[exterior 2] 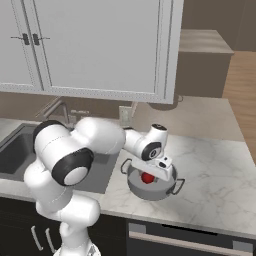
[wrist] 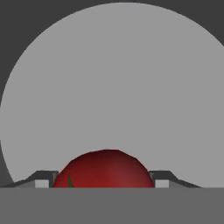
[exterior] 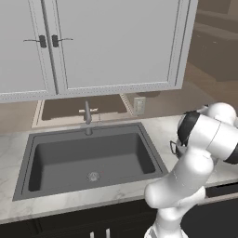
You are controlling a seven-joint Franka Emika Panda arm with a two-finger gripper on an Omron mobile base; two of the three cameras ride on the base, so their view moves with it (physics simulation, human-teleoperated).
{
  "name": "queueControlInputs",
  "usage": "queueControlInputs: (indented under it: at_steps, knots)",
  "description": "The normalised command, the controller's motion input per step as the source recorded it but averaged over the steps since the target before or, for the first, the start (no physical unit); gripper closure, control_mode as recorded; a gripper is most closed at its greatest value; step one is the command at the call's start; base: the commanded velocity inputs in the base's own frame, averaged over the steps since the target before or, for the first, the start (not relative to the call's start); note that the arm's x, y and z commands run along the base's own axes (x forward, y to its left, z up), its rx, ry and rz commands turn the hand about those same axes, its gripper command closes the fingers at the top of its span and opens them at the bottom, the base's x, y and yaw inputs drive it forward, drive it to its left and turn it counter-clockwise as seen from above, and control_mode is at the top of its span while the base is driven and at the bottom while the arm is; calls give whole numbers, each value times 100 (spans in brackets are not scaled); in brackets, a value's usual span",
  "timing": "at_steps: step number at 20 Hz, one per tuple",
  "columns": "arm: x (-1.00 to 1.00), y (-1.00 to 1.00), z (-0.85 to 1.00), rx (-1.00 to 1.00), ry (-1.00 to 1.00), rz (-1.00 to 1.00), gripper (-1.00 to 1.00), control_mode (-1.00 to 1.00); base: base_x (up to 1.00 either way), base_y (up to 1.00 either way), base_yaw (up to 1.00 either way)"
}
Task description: Dump the tomato from the pot into the sink. Then turn on the water and wash the tomato. Then turn off the water and put the tomato back in the pot.
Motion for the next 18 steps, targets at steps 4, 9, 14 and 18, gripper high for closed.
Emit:
queueControlInputs:
  at_steps: [4,9,14,18]
  knots:
    - [34,-2,-21,0,0,0,100,-100,0,0,0]
    - [16,-6,-20,0,0,0,-100,-100,0,0,0]
    - [-2,-10,4,0,-1,0,-100,-100,0,0,0]
    - [-6,-1,46,0,-8,0,-100,-100,0,0,0]
